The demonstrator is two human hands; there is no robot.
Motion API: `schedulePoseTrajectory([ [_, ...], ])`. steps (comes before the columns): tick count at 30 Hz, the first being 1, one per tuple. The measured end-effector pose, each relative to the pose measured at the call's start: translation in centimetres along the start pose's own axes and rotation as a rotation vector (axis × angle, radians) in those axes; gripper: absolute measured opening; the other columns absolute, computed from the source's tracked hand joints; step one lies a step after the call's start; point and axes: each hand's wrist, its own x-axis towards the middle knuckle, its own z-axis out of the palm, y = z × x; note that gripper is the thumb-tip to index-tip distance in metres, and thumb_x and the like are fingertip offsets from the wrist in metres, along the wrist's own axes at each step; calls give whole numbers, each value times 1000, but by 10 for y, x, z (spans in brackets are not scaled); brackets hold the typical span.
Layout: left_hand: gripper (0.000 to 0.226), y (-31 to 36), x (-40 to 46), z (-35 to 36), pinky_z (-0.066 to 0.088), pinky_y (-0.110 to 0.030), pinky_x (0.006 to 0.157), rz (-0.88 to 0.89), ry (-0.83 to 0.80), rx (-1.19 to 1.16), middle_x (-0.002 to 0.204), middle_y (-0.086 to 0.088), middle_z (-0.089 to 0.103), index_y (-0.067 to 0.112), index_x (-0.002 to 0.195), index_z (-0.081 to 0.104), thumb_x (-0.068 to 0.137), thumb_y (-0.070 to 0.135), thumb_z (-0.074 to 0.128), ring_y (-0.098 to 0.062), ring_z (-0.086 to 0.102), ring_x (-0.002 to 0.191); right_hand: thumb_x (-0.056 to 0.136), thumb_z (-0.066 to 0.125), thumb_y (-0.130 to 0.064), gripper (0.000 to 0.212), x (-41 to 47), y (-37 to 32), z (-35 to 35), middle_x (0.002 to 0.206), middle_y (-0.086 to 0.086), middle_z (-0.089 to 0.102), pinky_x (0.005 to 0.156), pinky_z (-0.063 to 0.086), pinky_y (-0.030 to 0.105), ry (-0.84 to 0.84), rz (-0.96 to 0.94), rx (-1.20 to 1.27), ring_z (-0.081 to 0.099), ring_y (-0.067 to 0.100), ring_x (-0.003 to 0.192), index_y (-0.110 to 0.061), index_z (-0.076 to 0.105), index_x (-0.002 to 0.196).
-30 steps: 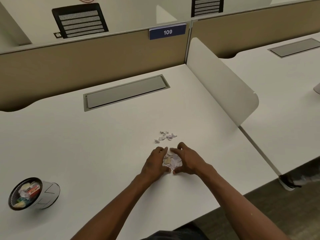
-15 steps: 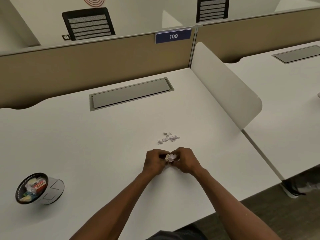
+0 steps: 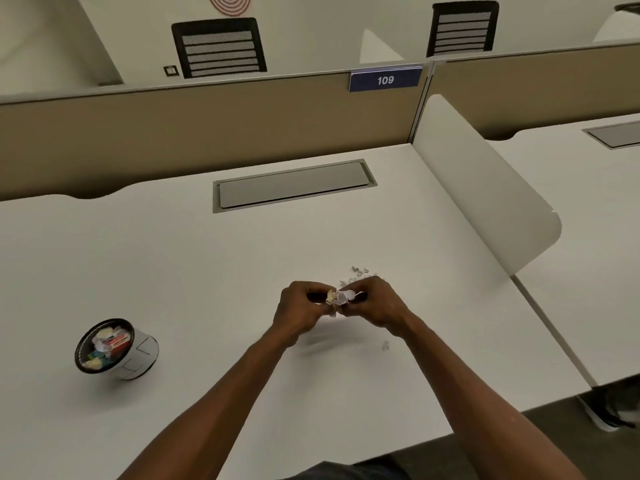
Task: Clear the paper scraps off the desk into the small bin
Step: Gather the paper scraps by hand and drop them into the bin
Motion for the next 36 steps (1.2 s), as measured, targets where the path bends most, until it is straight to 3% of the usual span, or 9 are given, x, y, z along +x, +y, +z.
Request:
schedulePoseTrajectory([
  [5,20,4,-11,-32,53,-24,77,19,60,-30,82,13,79,33,89,80,72,25,87,-1,74,84,76,82,-17,16,5,-30,9,86,-3,80,79,60,49,-58,-87,51,75,20,83,-25,81,89],
  [11,25,-10,-33,-81,57,-29,84,24,158,-85,88,10,80,30,94,80,71,25,89,-6,75,89,74,84,-15,22,17,-71,43,89,-4,80,83,60,51,-124,-133,36,75,16,83,-26,81,93],
  [18,32,-38,-70,-154,59,-37,89,8,342,-170,94,6,80,27,96,81,70,10,89,-13,76,94,76,84,-8,23,40,-136,107,94,2,80,81,60,43,-246,-186,10,74,22,89,-17,81,97],
  [22,34,-62,-100,-205,58,-25,81,-47,488,-161,93,10,80,32,94,80,68,13,90,-9,76,91,76,83,-7,21,53,-178,164,95,6,79,67,54,33,-348,-215,23,74,28,94,-15,81,95],
  [25,36,-82,-123,-237,60,-32,81,-111,587,-168,94,10,80,33,95,80,67,14,92,-9,75,91,75,84,-6,20,60,-201,209,95,10,79,80,60,44,-428,-219,-5,73,31,97,-14,80,93],
  [27,35,-94,-137,-253,60,-30,78,-134,635,-144,93,11,80,34,94,80,65,17,93,-7,75,89,73,87,-10,20,63,-214,236,94,9,79,84,60,45,-470,-237,-55,74,29,96,-14,80,91],
  [30,35,-109,-151,-269,56,-22,69,-169,694,-76,89,16,79,37,95,79,67,21,92,2,73,83,69,90,-17,25,64,-229,270,94,4,79,79,59,37,-458,-332,-180,73,22,93,-15,80,92],
  [36,49,-132,-168,-283,55,-16,77,-201,747,42,101,12,75,29,116,74,72,14,88,5,68,88,77,84,-17,36,53,-241,312,105,12,76,84,56,41,-378,-612,-362,70,29,95,-7,74,110],
])
